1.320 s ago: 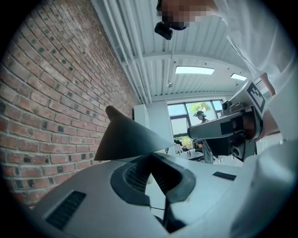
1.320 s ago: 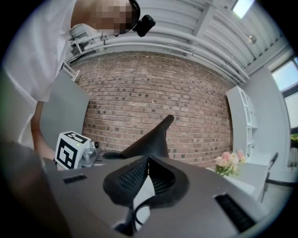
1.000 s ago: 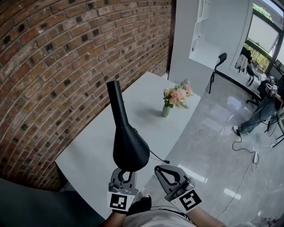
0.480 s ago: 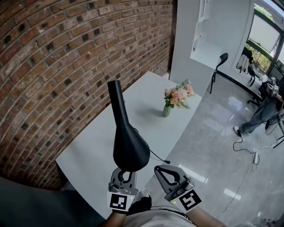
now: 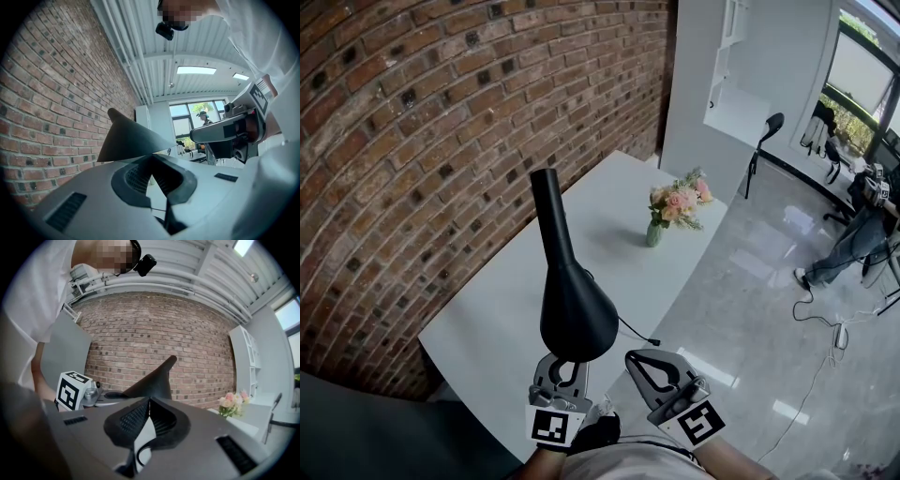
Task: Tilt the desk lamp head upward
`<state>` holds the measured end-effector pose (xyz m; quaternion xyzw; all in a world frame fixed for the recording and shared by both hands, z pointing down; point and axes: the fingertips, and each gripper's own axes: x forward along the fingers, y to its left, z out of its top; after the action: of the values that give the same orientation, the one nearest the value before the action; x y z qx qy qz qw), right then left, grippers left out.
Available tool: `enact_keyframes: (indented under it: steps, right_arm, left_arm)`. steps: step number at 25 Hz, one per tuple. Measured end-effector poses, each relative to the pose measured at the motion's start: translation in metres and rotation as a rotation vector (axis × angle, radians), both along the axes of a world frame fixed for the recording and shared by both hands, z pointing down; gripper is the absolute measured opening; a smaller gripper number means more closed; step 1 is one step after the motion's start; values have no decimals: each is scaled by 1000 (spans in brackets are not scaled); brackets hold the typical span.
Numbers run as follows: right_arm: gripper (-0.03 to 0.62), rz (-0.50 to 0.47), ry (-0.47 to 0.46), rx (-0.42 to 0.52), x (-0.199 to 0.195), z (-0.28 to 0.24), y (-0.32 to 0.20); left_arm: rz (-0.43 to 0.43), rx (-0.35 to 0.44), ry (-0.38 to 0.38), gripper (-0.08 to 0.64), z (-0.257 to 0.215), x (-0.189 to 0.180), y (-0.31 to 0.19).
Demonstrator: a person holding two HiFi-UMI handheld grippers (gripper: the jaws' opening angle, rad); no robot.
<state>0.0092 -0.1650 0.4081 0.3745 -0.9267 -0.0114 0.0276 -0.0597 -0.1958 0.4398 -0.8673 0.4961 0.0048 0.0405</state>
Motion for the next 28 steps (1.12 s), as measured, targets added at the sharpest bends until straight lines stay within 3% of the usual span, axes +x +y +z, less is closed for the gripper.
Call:
enact_keyframes:
  steps: [28]
  right_arm:
    - [18, -8, 1, 11, 5, -5, 10]
  left_arm:
    - [-10, 31, 16, 8, -21, 1, 9]
